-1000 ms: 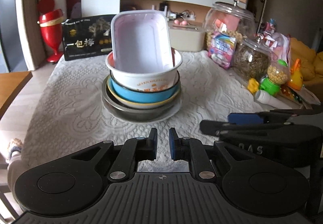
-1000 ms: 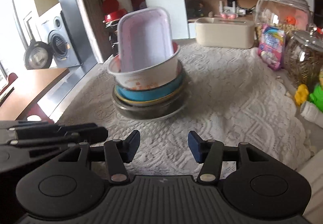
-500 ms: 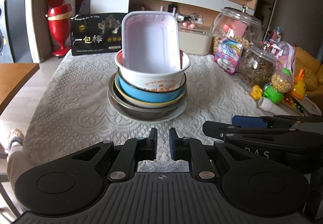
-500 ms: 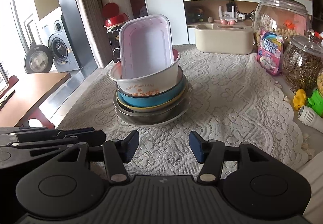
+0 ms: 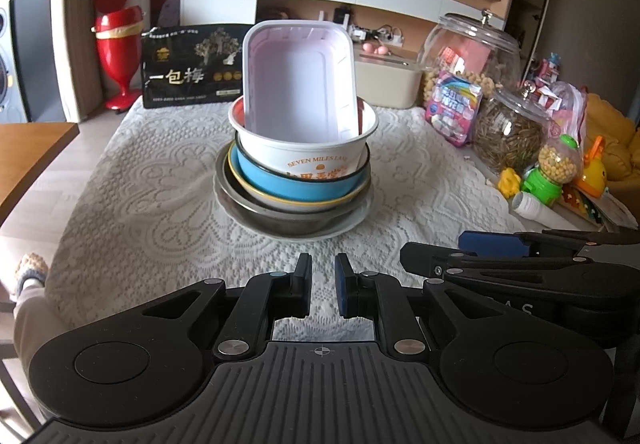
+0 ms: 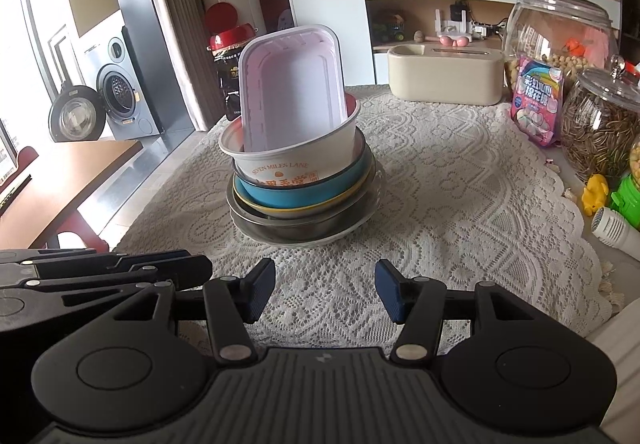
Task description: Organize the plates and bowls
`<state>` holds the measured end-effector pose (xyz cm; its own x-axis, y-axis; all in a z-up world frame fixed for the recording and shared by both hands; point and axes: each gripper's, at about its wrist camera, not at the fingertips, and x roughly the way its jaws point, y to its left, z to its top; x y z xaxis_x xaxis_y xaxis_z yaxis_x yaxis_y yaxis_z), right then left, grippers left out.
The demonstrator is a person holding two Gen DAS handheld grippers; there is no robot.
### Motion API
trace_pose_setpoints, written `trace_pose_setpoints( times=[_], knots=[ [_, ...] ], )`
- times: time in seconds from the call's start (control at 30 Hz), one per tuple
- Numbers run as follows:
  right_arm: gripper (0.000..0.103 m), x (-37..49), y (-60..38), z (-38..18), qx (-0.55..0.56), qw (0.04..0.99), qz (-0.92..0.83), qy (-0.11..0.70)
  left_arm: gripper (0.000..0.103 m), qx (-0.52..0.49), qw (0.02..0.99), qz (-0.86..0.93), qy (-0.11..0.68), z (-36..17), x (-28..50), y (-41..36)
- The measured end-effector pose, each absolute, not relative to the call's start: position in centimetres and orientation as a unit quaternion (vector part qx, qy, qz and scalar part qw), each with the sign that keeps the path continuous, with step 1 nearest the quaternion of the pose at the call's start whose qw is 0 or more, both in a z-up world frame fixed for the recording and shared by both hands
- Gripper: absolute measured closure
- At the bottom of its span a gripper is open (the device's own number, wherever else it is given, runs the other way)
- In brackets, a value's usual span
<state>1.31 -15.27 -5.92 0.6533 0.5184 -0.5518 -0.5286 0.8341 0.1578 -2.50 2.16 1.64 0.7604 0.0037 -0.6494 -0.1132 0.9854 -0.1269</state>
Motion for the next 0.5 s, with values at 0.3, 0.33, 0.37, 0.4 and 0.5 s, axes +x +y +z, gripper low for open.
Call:
trace_pose_setpoints(
  times=[0.3, 0.33, 0.37, 0.4, 0.5],
  knots=[
    [0.047, 1.25, -15.25, -5.99, -0.009, 0.909, 0.289, 0.301, 0.088, -0.081, 0.935, 0.032, 0.344, 1.64, -2.54, 2.16],
    [0.047, 1.25, -15.25, -6.00, -0.009, 0.909, 0.289, 0.301, 0.088, -0.081, 0.935, 0.032, 0.344, 1.63, -2.54, 2.17],
    [0.047, 1.25, -15.25, -6.00, -0.009, 0.909, 0.289, 0.301, 0.088, -0.081, 0.935, 0.032, 0.344, 1.63, -2.52, 2.17],
    [0.047, 1.25, -15.24, -5.99, -0.009, 0.909, 0.289, 0.301, 0.088, -0.081, 0.935, 0.032, 0.345, 1.63, -2.51, 2.17],
    [0.047, 1.25, -15.24, -5.99, -0.009, 0.909, 0.288, 0.301, 0.088, -0.082, 0.935, 0.033, 0.344, 1.66, -2.59, 2.11]
  ],
)
